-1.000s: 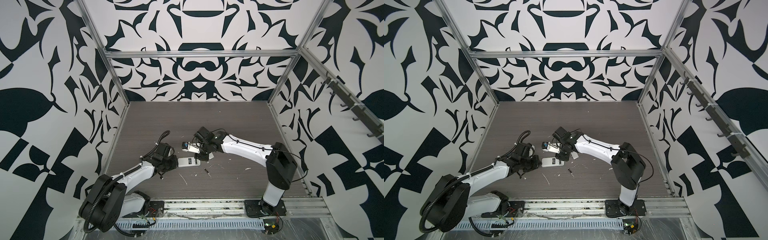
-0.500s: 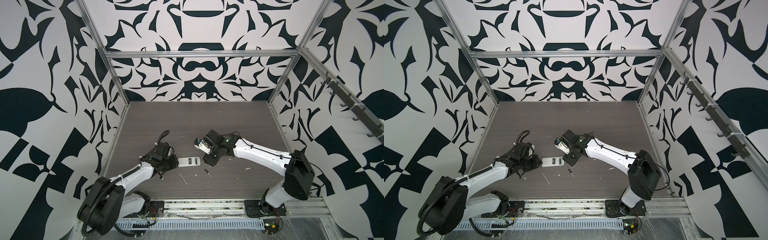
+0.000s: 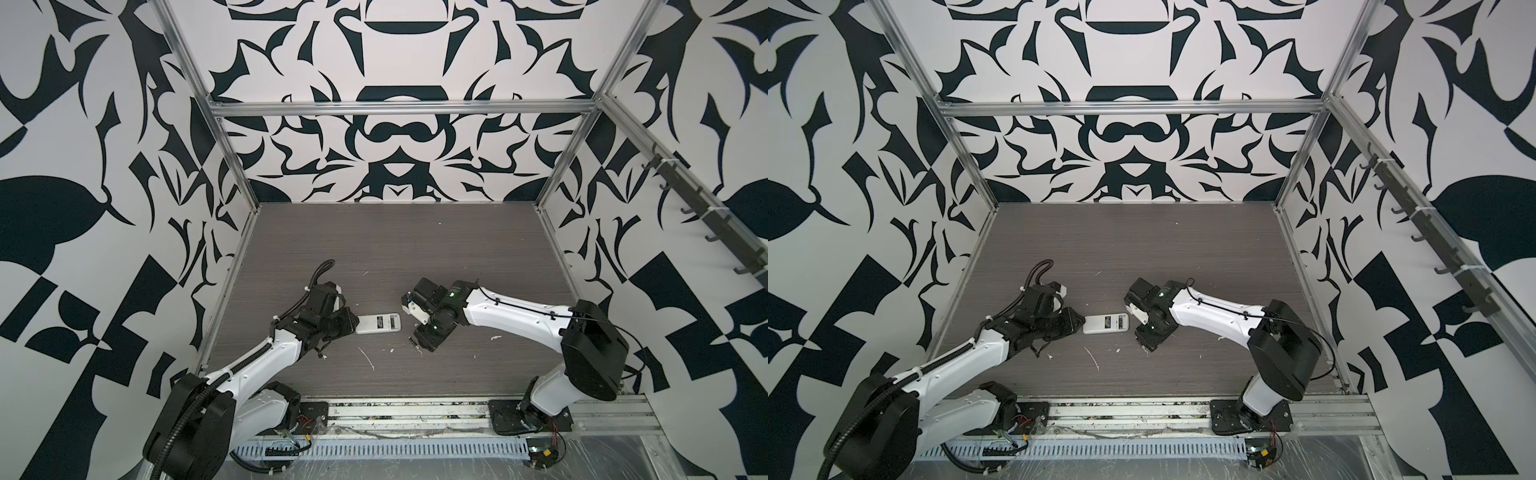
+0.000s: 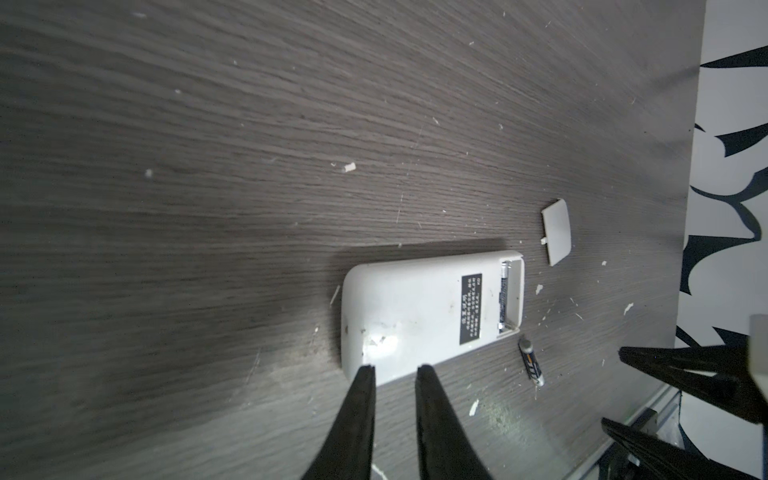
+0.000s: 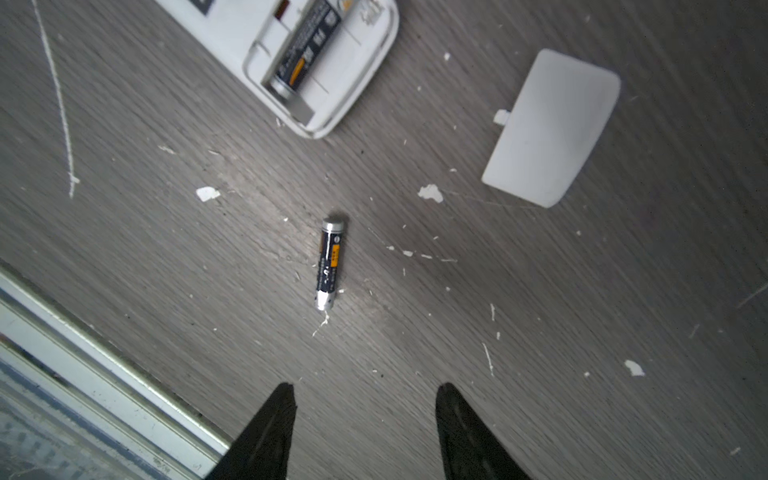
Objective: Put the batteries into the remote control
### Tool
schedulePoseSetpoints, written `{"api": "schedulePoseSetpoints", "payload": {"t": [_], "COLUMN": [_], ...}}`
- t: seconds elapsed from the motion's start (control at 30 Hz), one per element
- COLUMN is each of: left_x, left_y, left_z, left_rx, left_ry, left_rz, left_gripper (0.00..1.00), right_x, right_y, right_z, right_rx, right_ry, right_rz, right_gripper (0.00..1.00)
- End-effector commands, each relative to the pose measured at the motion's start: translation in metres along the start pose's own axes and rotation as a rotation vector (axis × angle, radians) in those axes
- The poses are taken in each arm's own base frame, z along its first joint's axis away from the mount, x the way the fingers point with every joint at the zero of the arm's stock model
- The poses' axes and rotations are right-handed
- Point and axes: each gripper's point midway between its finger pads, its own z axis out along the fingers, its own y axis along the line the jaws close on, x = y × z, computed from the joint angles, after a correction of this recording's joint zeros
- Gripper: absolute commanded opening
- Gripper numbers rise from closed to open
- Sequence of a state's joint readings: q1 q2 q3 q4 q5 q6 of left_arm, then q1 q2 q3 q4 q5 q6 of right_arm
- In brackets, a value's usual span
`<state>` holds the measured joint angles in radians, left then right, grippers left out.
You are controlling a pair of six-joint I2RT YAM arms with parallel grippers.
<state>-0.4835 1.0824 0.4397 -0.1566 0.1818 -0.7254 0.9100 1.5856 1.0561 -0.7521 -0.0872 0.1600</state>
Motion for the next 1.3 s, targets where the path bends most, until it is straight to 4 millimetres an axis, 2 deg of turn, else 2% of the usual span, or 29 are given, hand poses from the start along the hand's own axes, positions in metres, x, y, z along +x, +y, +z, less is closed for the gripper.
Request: {"api": "schedulePoseSetpoints", "payload": {"t": [0.0, 0.13, 0.27, 0.37, 0.67, 1.07, 1.27], "left_x": [0.008, 0.008, 0.006, 0.006, 0.003, -0.023, -0.044], "left_y": [0.009, 0.012, 0.012, 0.012, 0.009, -0.001, -0.005], "left_z": [-0.004, -0.008, -0.01, -0.008, -0.004, -0.001, 0.005], "left_rx": [-0.02, -0.023, -0.024, -0.018, -0.007, -0.001, 0.001], "left_ry": [0.0, -0.024, -0.037, -0.033, -0.034, -0.06, -0.077], "left_rz": [-0.009, -0.015, -0.011, -0.018, -0.022, -0.011, -0.006], "left_gripper": [0.23, 0.24, 0.27, 0.31, 0.33, 0.29, 0.29], "right_x": [-0.012, -0.014, -0.014, -0.015, -0.02, -0.016, -0.01], "right_y": [0.015, 0.022, 0.02, 0.018, 0.02, 0.017, 0.014], "right_z": [-0.001, 0.01, 0.017, 0.019, 0.03, 0.047, 0.05], "right_rx": [-0.01, 0.013, 0.045, 0.058, 0.05, 0.061, 0.071], "right_ry": [-0.03, -0.014, -0.004, -0.009, -0.014, 0.013, 0.029], "right_rz": [0.001, -0.009, -0.007, -0.001, -0.004, -0.002, 0.001], "right_gripper": [0.57, 0.54, 0.51, 0.49, 0.44, 0.31, 0.27]}}
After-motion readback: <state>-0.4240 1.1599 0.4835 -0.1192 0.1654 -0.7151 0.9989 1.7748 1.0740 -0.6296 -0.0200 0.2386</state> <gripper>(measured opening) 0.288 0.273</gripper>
